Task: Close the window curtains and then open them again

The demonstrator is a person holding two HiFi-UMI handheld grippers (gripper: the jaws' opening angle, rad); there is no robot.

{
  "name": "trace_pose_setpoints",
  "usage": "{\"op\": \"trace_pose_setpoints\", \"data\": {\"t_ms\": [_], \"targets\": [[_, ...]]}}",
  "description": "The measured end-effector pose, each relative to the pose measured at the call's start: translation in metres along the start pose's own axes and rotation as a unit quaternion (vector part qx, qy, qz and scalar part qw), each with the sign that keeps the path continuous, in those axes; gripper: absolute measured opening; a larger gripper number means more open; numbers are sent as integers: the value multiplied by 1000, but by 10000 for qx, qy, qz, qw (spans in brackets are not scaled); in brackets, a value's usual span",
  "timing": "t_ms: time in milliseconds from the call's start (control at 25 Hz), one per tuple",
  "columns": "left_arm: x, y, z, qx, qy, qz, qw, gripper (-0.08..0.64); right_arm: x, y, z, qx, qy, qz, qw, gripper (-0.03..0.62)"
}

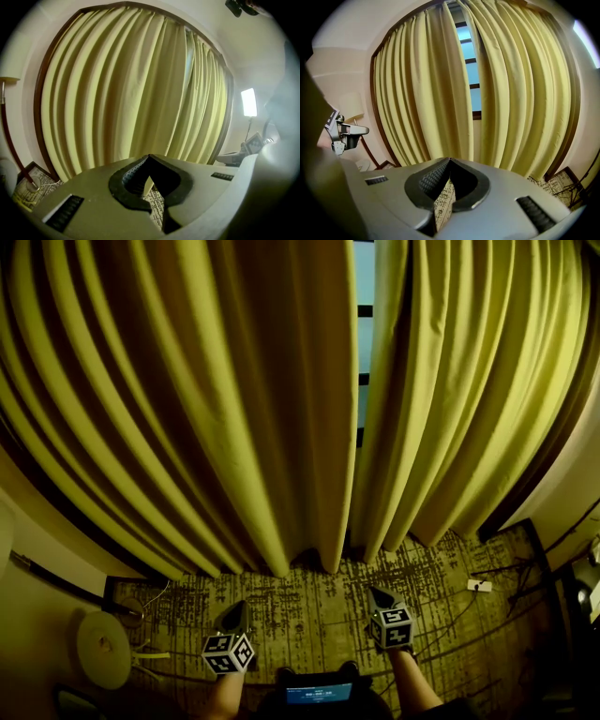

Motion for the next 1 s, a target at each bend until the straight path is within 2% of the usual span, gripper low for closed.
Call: {"op": "trace_pose_setpoints", "data": {"t_ms": [320, 440, 560, 720, 1000], "targets": [[-20, 5, -33, -25, 69, -78, 9999, -6, -4, 16, -17, 114, 339, -210, 9991, 15], [-29, 13, -45, -86, 110, -132, 9998, -5, -9, 25, -20, 177, 525, -355, 9978, 15], [-38, 27, -54, -189, 93, -186, 9996, -5, -17, 34, -23, 228, 535, -469, 9972, 18], [-49, 56, -58, -322, -67, -284, 9991, -5, -25, 57, -23, 235, 341, -711, 9966, 21], [-109, 143, -44, -613, -610, -585, 9945, -5, -55, 128, -8, 322, 29, -1105, 9934, 63]]}}
Point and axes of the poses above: the fingertips, and each gripper's own axes: x backward along the fingers, z to its left, y out of its top, the point moved 2 cm from there along x, backward along the fingers, and after that the axes turned 15 degrees about -y, right-handed, at the moved point
